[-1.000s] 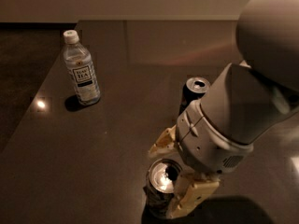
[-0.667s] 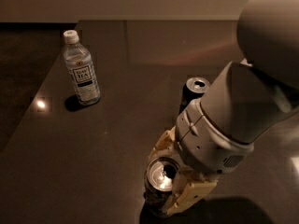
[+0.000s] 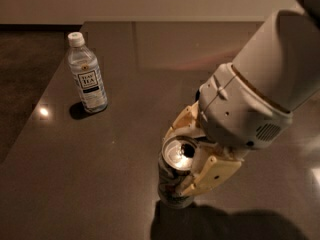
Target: Pick 7up can
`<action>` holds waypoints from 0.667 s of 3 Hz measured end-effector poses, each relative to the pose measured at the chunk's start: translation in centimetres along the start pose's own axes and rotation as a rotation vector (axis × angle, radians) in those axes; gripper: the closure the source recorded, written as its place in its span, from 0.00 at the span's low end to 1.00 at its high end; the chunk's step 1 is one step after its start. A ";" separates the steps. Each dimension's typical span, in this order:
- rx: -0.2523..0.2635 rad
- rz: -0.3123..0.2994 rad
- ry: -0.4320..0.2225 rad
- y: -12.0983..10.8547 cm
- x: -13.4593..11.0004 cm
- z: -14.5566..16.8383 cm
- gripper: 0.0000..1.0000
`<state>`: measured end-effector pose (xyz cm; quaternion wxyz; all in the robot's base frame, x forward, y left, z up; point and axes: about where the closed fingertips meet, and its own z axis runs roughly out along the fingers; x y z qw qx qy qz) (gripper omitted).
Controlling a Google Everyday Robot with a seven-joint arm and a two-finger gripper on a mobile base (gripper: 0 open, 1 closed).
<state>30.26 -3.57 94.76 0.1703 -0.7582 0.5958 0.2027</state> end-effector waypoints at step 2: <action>0.102 -0.041 -0.037 -2.1 -4.4 -5.8 1.00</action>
Offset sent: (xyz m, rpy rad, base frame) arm 0.0260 -0.0046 0.0745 0.0634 0.0016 -0.0044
